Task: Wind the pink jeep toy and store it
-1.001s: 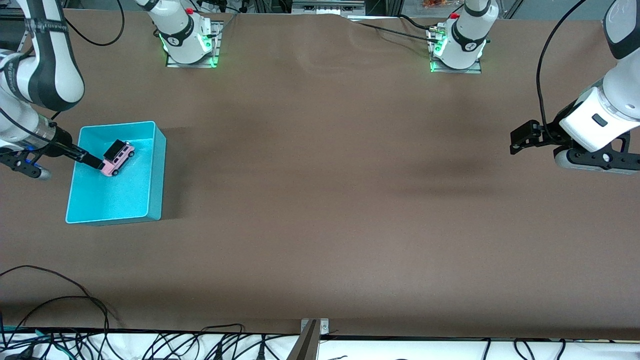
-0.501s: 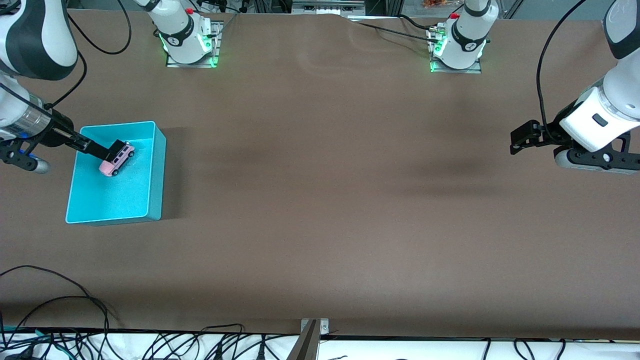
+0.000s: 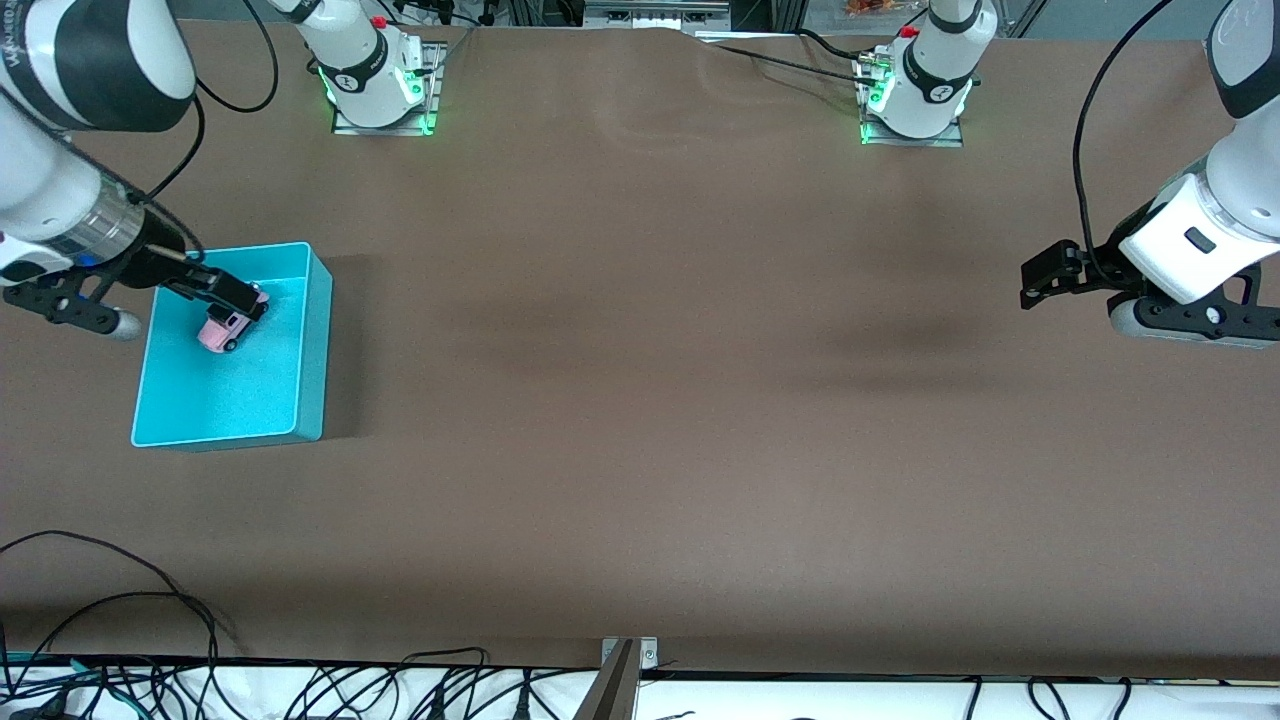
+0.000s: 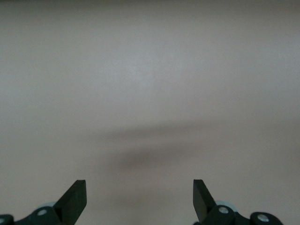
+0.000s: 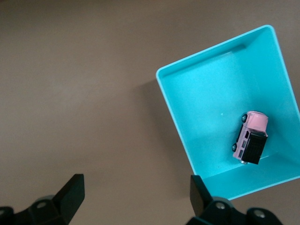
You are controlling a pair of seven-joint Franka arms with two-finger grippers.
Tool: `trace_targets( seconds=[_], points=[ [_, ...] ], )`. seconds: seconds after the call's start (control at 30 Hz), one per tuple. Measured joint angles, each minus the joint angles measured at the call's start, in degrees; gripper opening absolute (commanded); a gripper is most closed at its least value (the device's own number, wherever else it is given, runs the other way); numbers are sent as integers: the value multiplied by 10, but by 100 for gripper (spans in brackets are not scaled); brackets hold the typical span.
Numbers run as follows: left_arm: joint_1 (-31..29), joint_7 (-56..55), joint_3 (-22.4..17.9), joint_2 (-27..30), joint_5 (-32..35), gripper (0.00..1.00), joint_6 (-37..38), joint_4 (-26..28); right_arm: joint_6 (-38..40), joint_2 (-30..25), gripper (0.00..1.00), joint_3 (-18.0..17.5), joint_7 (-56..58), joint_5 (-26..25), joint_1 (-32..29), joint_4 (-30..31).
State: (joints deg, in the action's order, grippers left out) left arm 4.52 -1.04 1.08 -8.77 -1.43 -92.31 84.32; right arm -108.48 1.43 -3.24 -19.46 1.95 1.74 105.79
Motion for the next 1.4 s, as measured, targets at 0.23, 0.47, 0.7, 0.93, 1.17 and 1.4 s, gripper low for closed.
trace_targets(
  seconds=[0.23,0.47,0.7,0.93,1.17,1.4],
  points=[
    [0,0,0,0,0,100,0,0,22,-3,100,-10,5,-37,22,-9],
    [-1,0,0,0,0,100,0,0,143,-7,100,1,92,-40,19,-73],
    [-1,0,0,0,0,100,0,0,206,-26,100,27,126,-39,16,-116],
    [-1,0,0,0,0,100,0,0,220,-46,100,66,156,-15,13,-130],
    [-1,0,0,0,0,100,0,0,221,-49,100,67,195,-10,-25,-130],
    [-1,0,0,0,0,100,0,0,221,-48,100,20,204,-5,-71,-130]
  ],
)
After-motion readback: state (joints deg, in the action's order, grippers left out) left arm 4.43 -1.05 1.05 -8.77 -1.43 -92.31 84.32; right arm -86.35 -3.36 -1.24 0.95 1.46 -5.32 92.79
